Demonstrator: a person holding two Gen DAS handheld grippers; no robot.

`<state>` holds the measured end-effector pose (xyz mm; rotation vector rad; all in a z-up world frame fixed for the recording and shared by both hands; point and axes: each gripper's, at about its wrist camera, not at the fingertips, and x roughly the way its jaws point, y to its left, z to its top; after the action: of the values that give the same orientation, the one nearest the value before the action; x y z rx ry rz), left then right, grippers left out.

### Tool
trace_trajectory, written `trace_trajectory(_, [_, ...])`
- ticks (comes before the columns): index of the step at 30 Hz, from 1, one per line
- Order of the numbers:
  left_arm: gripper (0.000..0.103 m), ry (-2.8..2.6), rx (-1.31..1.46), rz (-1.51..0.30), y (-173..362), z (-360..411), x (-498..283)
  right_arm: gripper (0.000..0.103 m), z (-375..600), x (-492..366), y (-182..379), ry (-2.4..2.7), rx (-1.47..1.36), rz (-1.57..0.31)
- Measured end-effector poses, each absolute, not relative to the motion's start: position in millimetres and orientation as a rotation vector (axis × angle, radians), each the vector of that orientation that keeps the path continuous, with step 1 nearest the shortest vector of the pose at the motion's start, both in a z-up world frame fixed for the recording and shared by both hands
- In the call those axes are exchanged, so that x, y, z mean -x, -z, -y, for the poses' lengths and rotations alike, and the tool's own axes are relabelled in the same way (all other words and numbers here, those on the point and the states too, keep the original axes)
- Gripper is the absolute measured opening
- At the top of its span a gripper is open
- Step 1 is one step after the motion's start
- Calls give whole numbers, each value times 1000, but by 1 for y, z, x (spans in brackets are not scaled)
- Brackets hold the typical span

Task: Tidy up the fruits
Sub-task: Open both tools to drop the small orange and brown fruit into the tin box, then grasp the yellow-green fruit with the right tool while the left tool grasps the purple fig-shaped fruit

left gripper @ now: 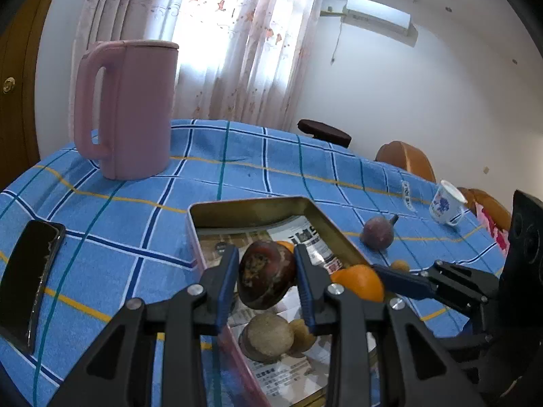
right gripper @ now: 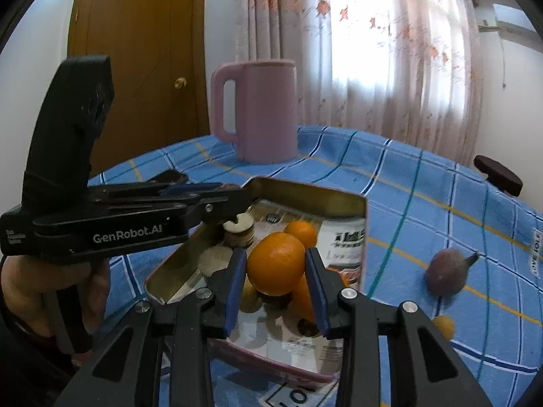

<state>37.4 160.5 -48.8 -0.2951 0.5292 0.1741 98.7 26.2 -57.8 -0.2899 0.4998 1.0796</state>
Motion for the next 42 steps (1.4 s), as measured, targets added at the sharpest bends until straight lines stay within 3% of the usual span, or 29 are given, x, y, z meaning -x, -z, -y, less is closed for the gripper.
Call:
trace_trajectory(3, [44, -175, 303, -526, 48, -160, -36, 39, -30, -97, 63, -1098, 321, -529])
trace_trajectory(5, [68, -186, 302, -512, 46, -157, -35, 40, -25, -96, 61, -1080, 319, -517])
trace_trajectory(13, [86, -161, 267, -473, 32, -133, -37, 45, 45, -137, 48, -873, 271, -513])
trace_trajectory(26, [88, -91, 175, -497, 21, -78, -78, 45, 57, -200, 83, -790, 252, -741])
trace_trajectory(27, [88, -89, 169, -498, 20, -76, -81, 43, 55, -204, 87, -788, 253, -758])
trace_trajectory(29, [88, -82, 160, -507, 19, -71, -88, 28, 54, -208, 92, -785, 261, -793])
trace_trajectory(42, [88, -30, 110, -589, 24, -12, -151, 28, 120, -245, 79, -566, 231, -705])
